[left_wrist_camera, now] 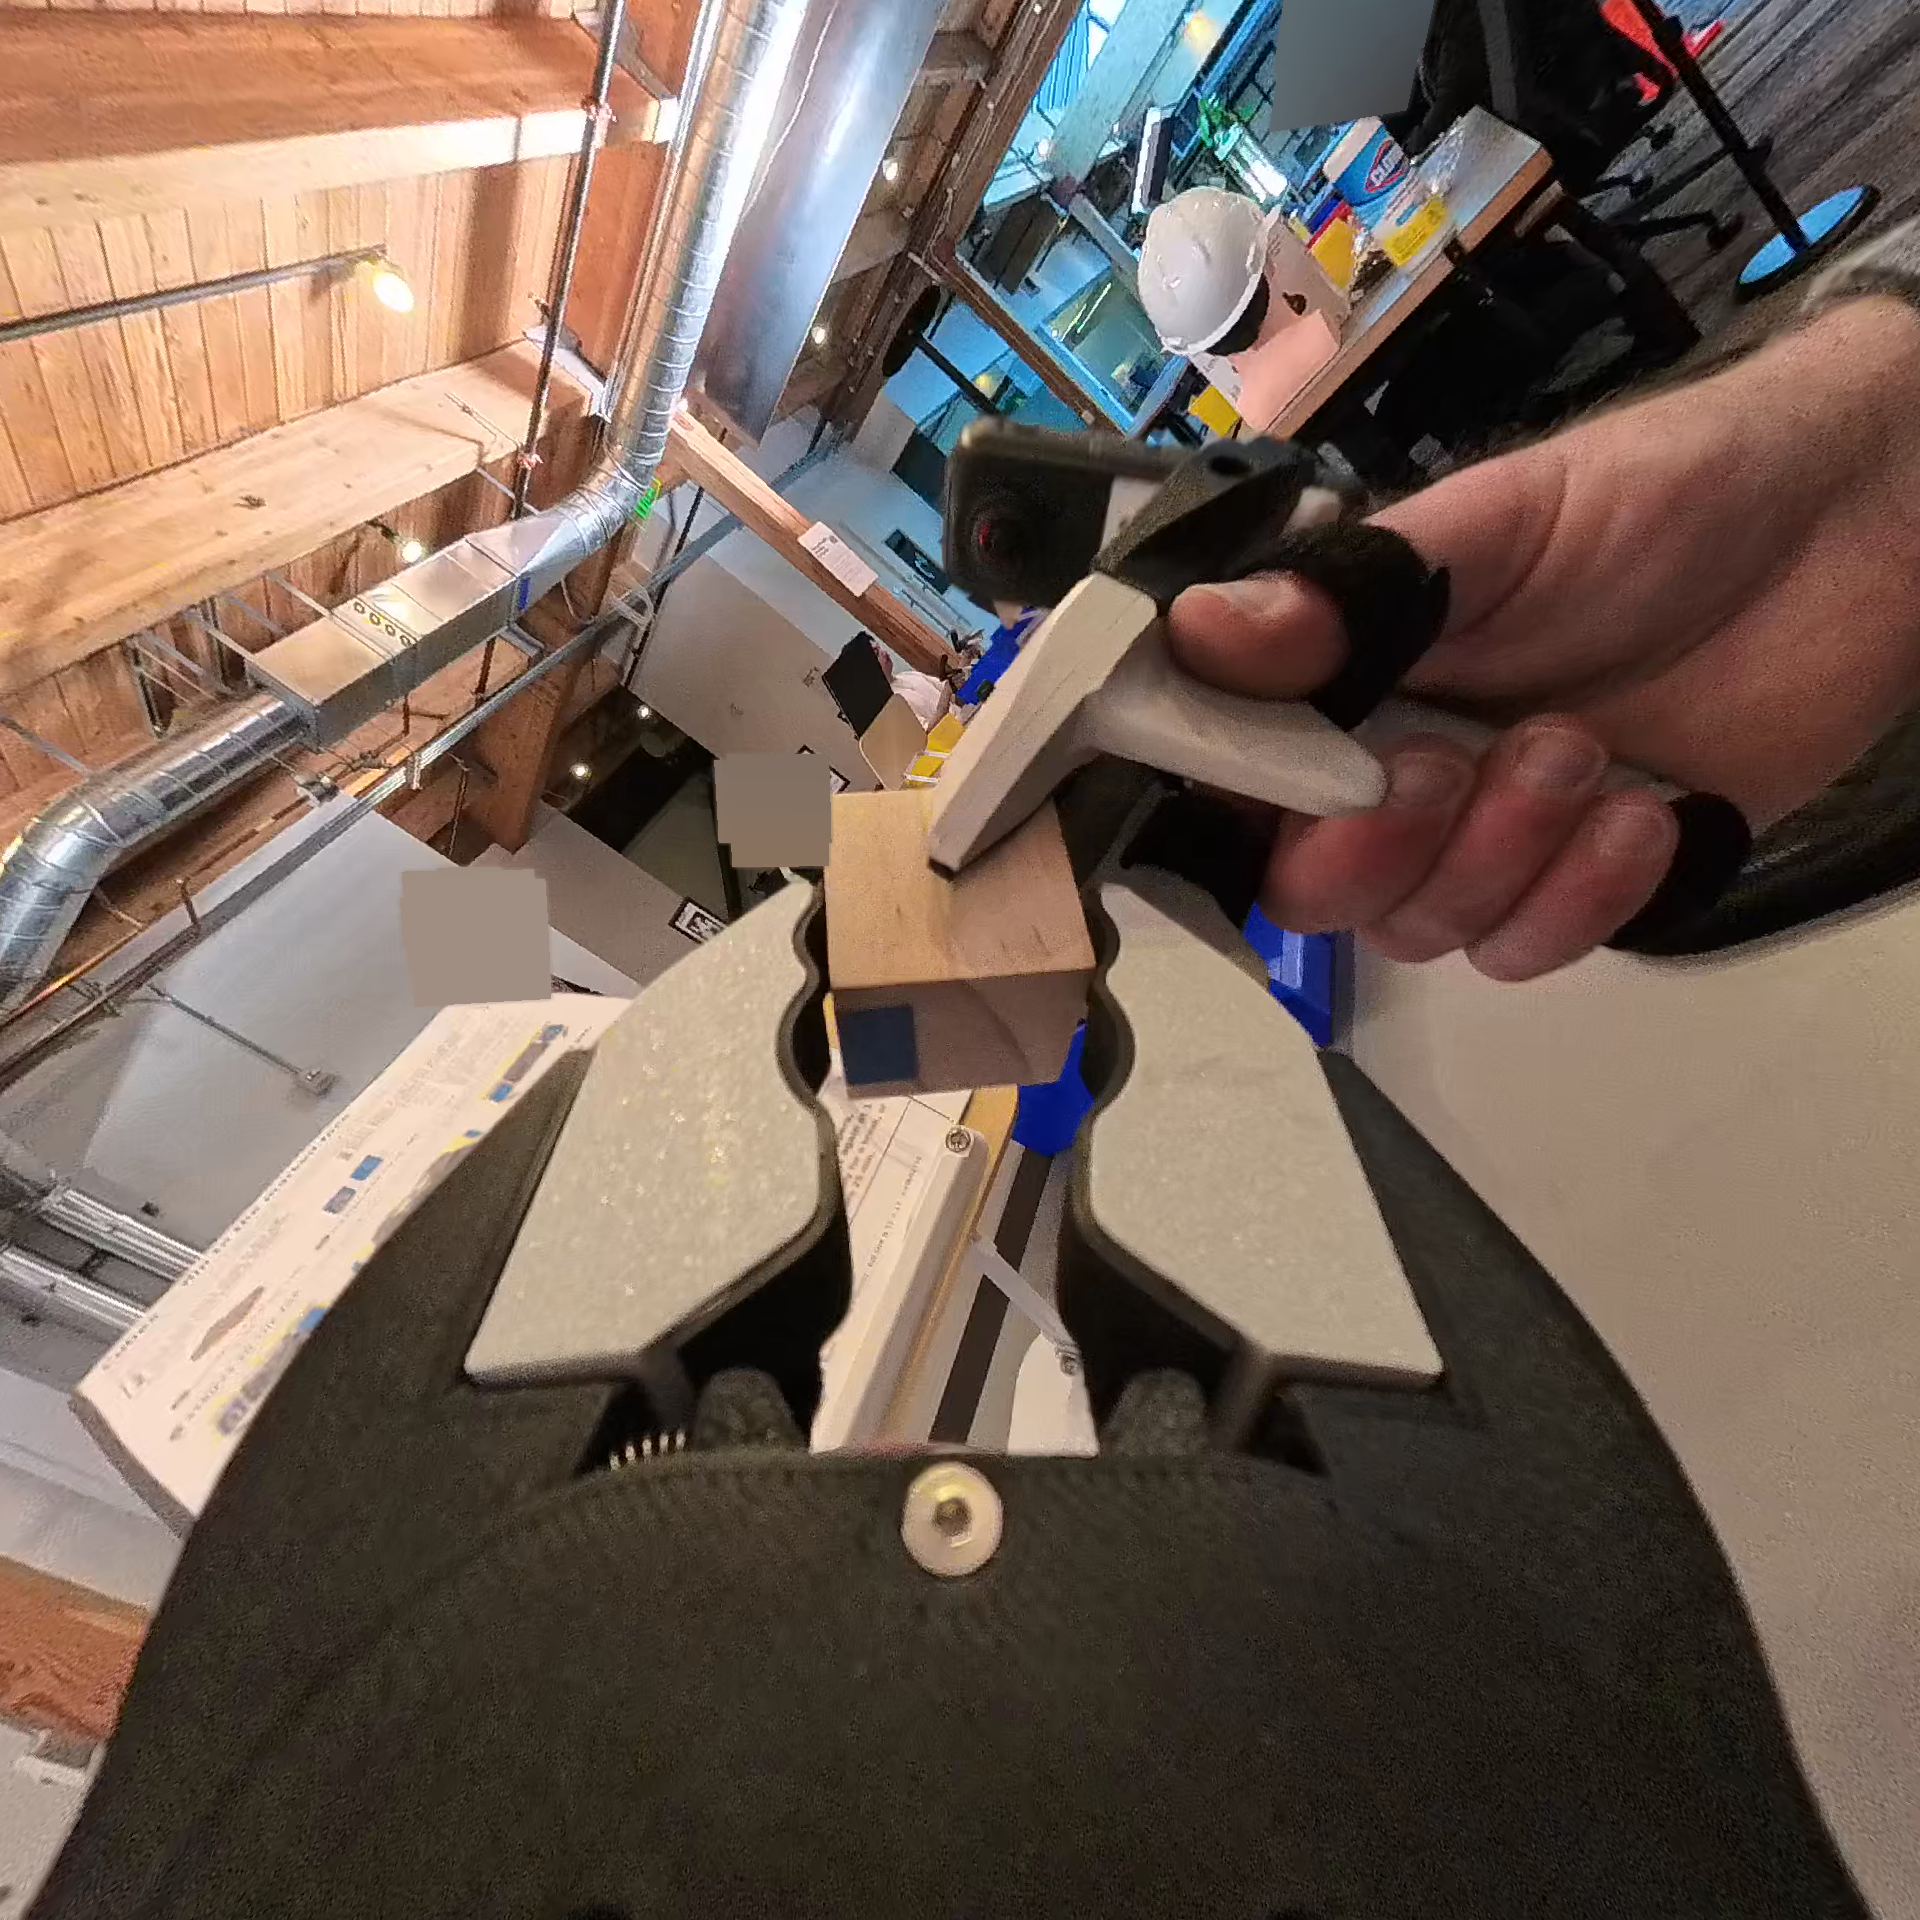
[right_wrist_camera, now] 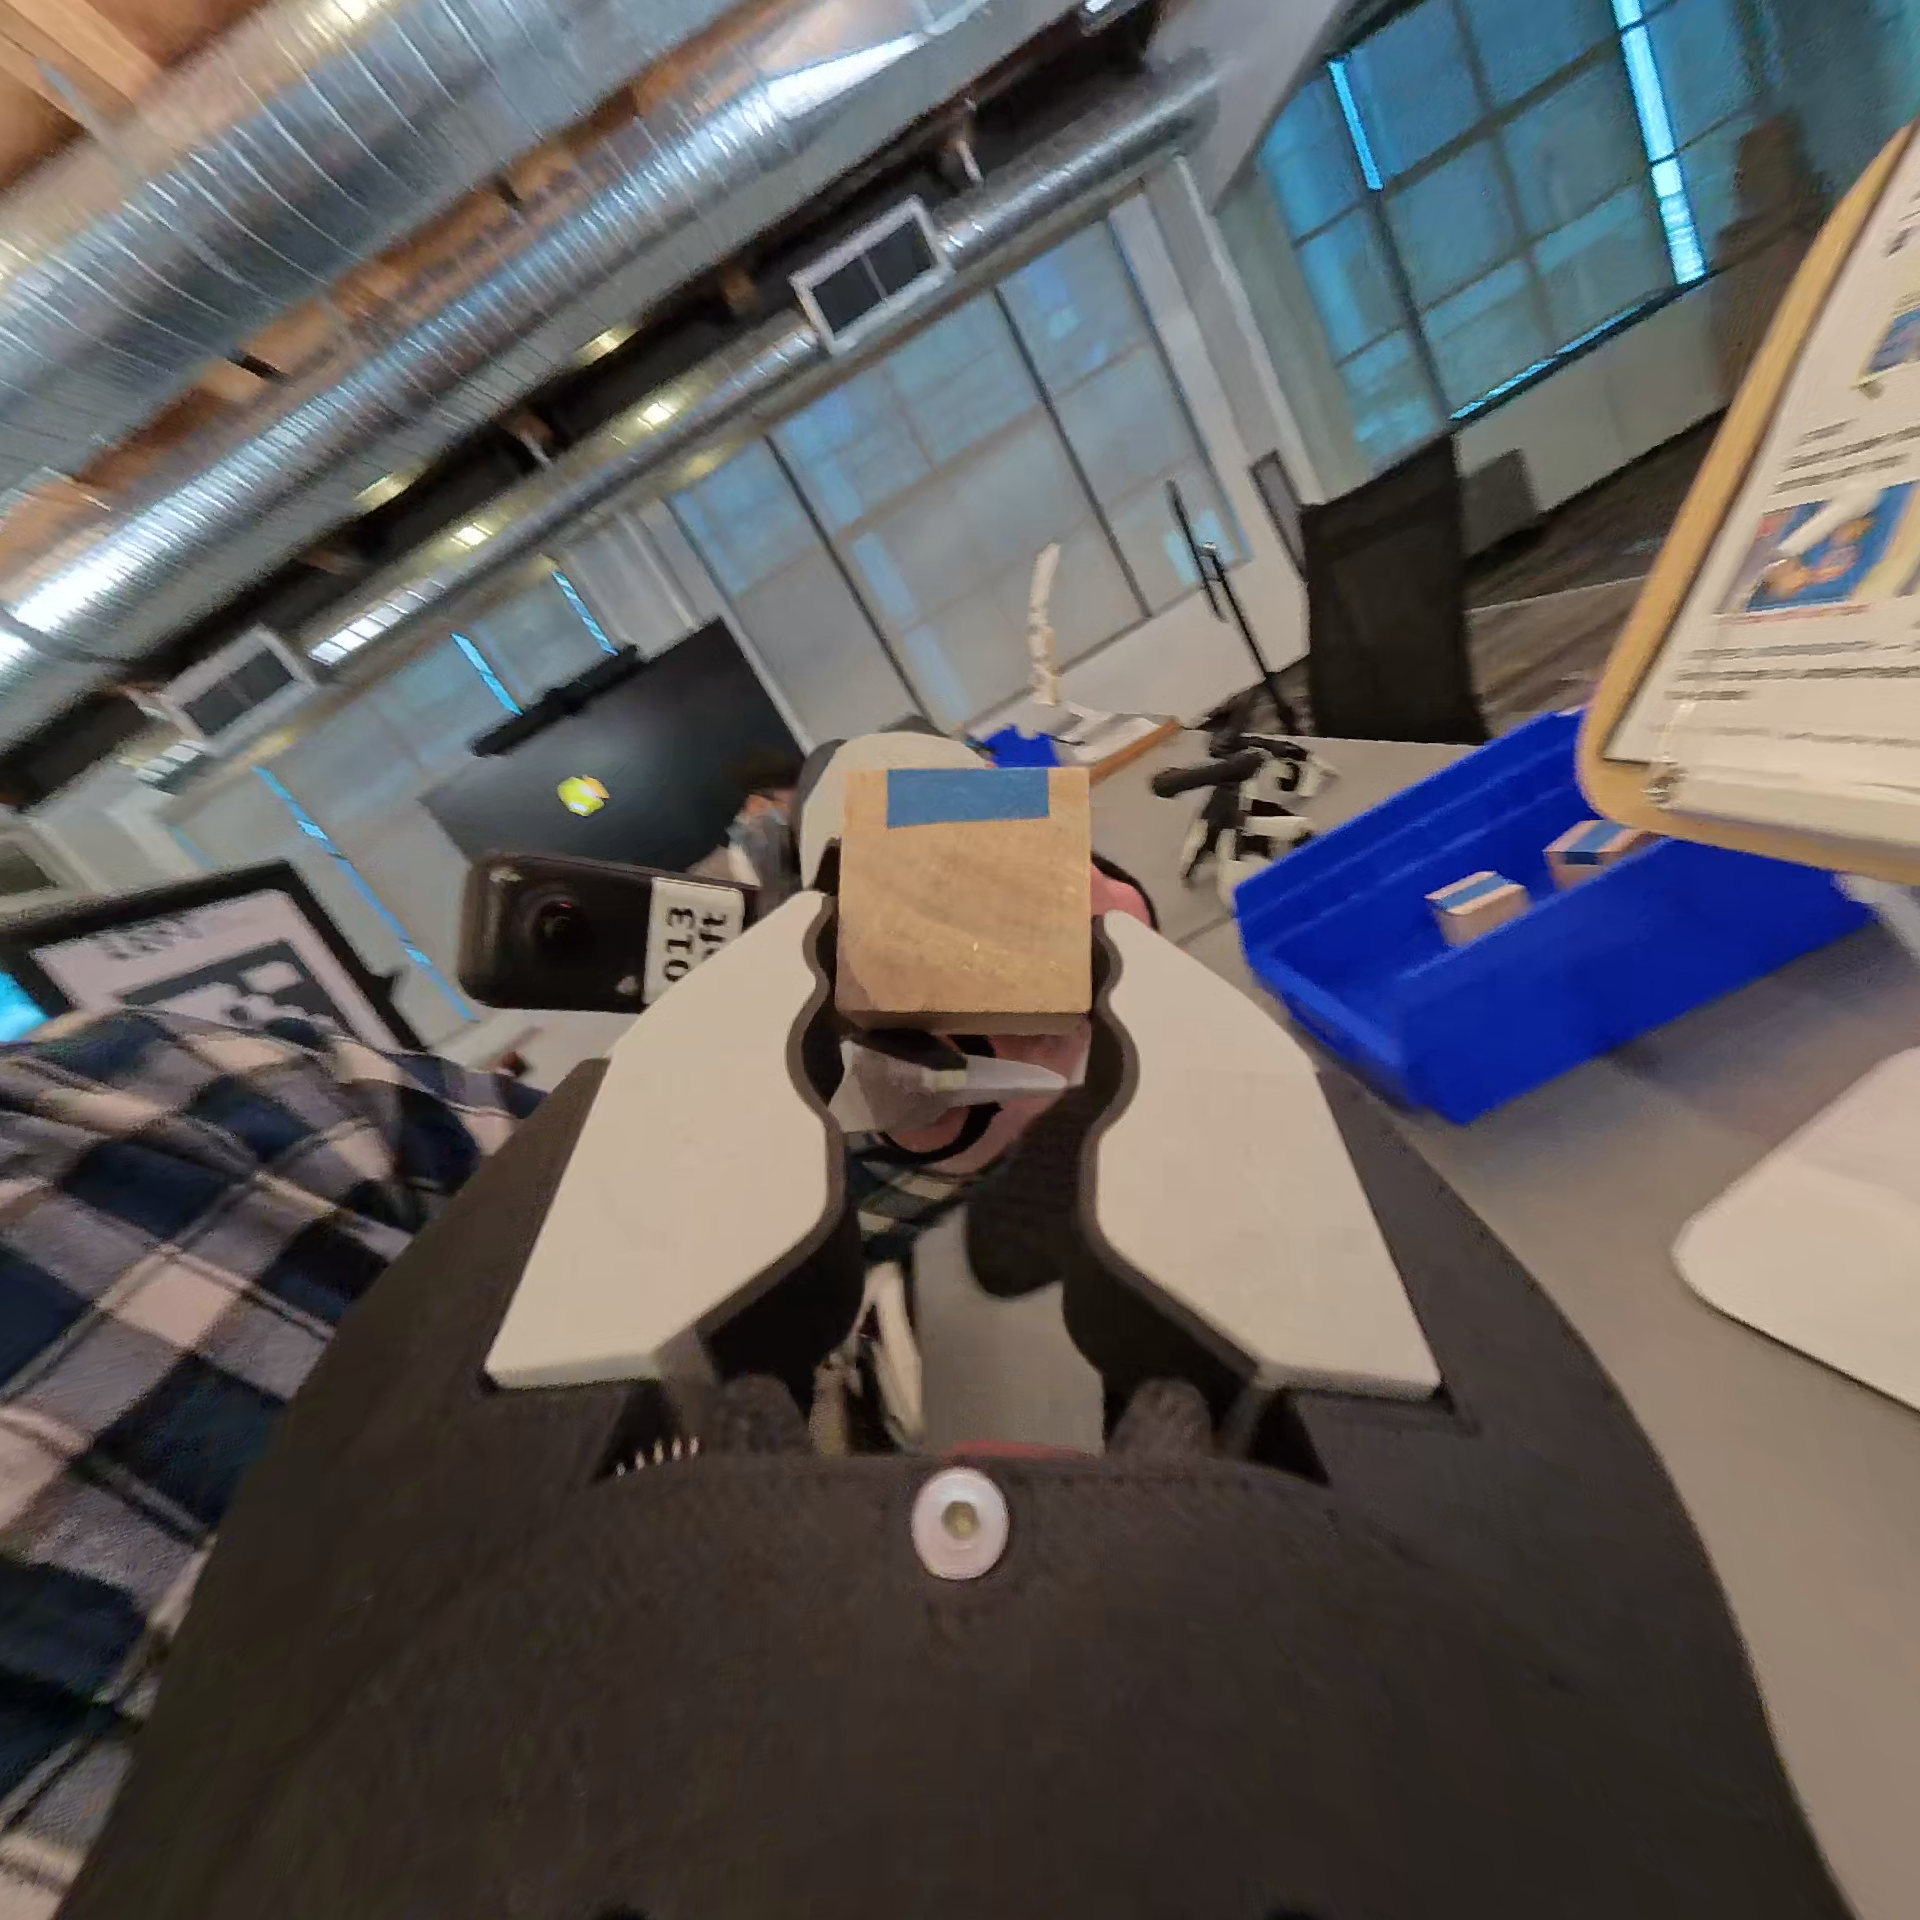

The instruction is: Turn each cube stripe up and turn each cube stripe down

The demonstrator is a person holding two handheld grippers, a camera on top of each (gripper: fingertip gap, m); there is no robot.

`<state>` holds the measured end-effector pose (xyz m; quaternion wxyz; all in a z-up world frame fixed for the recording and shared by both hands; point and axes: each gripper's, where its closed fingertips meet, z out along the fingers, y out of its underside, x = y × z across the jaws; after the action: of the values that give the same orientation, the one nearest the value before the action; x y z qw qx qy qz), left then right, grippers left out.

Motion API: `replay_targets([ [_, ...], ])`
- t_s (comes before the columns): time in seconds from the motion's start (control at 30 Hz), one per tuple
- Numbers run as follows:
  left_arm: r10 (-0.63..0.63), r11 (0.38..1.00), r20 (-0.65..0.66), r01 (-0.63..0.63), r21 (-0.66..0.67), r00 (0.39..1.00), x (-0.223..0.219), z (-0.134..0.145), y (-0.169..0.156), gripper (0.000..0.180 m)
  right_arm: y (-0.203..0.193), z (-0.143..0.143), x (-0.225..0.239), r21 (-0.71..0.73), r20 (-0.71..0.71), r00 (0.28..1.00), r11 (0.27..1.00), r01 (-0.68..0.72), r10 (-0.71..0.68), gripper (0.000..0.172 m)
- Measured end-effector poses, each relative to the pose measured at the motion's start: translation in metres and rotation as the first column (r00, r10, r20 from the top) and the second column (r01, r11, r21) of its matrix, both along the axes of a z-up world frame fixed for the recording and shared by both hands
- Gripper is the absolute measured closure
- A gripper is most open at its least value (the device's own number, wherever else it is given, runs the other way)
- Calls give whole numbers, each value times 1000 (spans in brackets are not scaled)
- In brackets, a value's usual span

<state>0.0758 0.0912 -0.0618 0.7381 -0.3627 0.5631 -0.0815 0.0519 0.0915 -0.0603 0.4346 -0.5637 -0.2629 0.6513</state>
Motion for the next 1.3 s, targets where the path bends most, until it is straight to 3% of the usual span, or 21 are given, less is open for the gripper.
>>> replay_targets([
  [0.2, 26, 998, -14, -27, -57, 1000, -2, -15, 15, 132, 12, -9, 4, 205, 235, 947, 963, 173, -220, 126],
  [0.37, 38, 996, -21, -40, -76, 999, -4, -19, 20, 129, 14, -11, 5, 249, 306, 917, 951, 183, -257, 127],
  [0.6, 56, 994, 30, -52, -101, 998, -3, -16, 19, 133, 14, -7, 7, 188, 271, 937, 967, 173, -220, 127],
  [0.67, 54, 989, 92, -40, -143, 994, -4, -10, 19, 133, 17, -1, 12, 185, 228, 942, 961, 207, -247, 113],
  [0.77, 48, 977, 174, -9, -215, 984, -5, -4, 22, 133, 15, -3, 11, 125, 196, 958, 974, 188, -210, 109],
  [0.87, 42, 979, 168, -7, -201, 985, 2, -6, 19, 133, 13, -6, 7, 103, 166, 967, 979, 177, -192, 126],
  [1.07, 42, 976, 119, -15, -219, 992, 5, -14, 20, 134, 20, -11, 18, 144, 226, 946, 969, 202, -230, 127],
  [1.17, 60, 972, 89, -37, -233, 994, -5, -19, 22, 135, 44, -18, 53, 189, 357, 884, 950, 248, -302, 126],
  [1.3, 118, 969, 32, -108, -223, 992, -29, -26, 31, 144, 104, -51, 133, 187, 630, 683, 925, 329, -370, 126],
])
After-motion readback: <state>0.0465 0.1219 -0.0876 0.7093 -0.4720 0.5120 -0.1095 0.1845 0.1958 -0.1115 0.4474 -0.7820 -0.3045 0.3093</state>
